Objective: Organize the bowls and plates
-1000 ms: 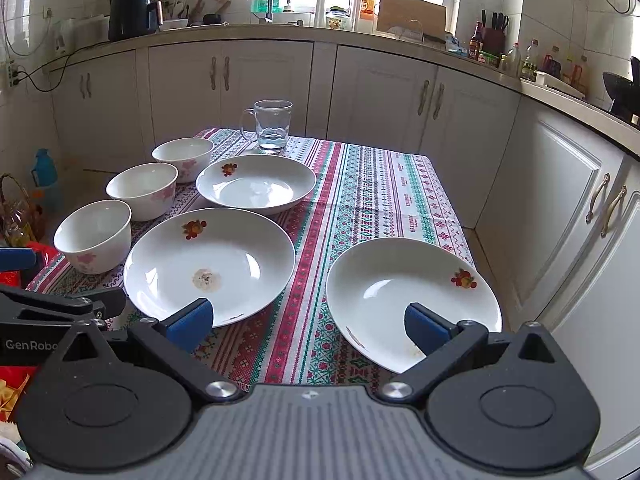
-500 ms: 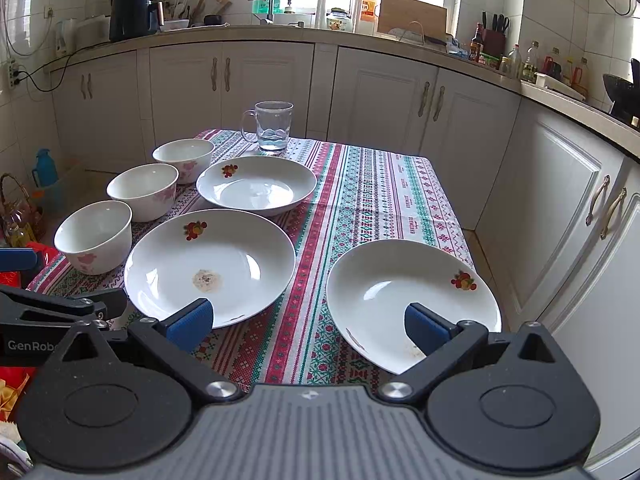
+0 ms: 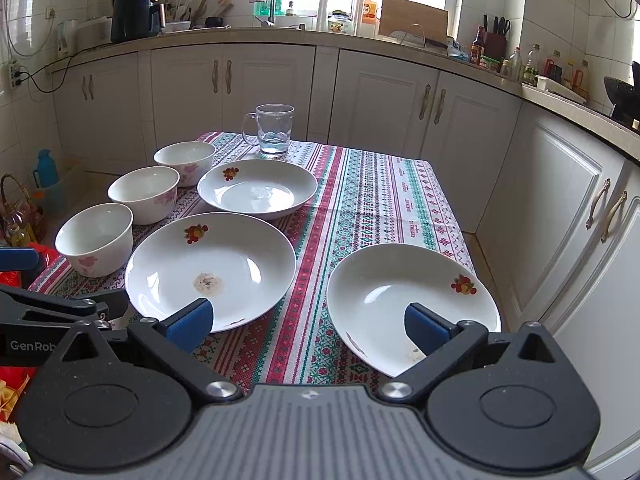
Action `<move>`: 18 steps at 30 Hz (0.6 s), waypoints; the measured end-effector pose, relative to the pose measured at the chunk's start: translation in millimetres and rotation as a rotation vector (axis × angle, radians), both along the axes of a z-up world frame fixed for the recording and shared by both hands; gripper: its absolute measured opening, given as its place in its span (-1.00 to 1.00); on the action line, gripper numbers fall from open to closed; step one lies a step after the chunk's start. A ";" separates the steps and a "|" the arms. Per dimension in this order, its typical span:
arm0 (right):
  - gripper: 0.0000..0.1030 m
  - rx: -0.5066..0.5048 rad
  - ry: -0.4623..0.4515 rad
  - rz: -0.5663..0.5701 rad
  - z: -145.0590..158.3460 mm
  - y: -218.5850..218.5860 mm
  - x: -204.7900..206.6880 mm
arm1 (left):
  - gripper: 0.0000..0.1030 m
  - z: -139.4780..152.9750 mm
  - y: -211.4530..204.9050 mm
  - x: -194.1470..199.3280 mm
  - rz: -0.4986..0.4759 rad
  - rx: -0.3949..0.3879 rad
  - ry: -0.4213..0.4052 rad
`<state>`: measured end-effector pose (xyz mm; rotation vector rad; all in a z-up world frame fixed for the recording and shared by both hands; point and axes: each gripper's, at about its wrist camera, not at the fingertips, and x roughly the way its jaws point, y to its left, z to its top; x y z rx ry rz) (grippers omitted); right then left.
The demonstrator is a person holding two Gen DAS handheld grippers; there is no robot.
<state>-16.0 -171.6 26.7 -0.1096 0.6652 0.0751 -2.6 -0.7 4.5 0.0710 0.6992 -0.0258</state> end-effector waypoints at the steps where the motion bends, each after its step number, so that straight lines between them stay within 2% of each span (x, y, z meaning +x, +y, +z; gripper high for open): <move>1: 1.00 0.001 0.000 0.001 0.4 -0.4 0.3 | 0.99 0.3 0.1 0.5 -0.001 0.001 -0.001; 11: 1.00 -0.005 -0.011 0.016 0.3 -1.6 2.3 | 0.99 1.8 -2.4 7.4 -0.038 -0.001 -0.004; 18: 1.00 -0.027 -0.048 0.039 4.2 -11.8 4.1 | 0.99 11.1 -8.4 14.2 -0.087 0.026 -0.068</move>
